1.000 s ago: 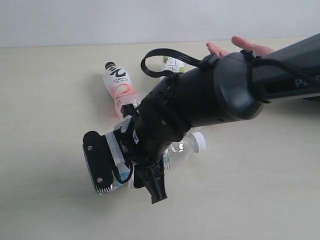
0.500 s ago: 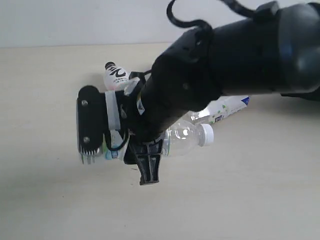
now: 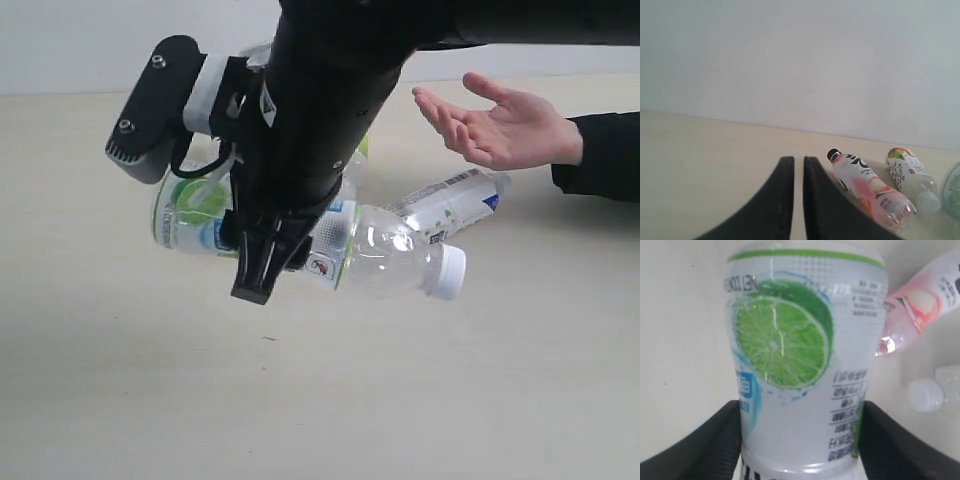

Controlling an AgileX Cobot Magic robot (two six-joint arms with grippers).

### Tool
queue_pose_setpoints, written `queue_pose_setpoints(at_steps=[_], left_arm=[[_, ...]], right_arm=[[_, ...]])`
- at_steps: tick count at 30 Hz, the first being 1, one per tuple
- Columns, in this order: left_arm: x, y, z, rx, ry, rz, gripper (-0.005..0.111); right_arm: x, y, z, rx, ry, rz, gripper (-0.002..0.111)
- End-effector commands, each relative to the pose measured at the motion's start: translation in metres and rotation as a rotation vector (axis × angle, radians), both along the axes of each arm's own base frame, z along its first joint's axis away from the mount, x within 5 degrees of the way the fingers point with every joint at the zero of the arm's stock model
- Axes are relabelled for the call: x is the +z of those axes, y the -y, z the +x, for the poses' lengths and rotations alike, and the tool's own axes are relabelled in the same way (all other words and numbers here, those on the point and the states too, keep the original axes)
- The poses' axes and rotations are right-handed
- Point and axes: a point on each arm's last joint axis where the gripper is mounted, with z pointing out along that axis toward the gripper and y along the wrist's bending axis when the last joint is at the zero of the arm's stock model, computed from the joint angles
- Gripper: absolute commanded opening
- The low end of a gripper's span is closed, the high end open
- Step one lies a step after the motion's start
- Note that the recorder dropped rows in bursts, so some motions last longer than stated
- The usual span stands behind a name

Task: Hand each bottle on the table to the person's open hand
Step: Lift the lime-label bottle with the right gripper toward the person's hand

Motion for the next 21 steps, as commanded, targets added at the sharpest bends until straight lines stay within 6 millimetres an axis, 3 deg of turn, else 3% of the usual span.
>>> queue_pose_setpoints(at_steps=[1, 8, 16, 21], left_arm=[[0.001, 0.0, -0.001, -0.007, 0.007, 0.0, 0.01], [0.001, 0.0, -0.001, -0.007, 0.007, 0.0, 0.01], [0.001, 0.0, -0.001, -0.007, 0.007, 0.0, 0.01], [0.001, 0.0, -0.001, -0.007, 0.007, 0.0, 0.01]], right_arm=[[0.014, 0.01, 0.003, -0.13, 0.017, -0.077, 0.0], [0.025, 0.041, 0.027, -0.354, -0.109, -0.092, 0.0], [0.035, 0.111, 0.087, -0.738, -0.079, -0.009, 0.0], [0.037, 0.145, 0.114, -0.899, -0.045, 0.104, 0.0]])
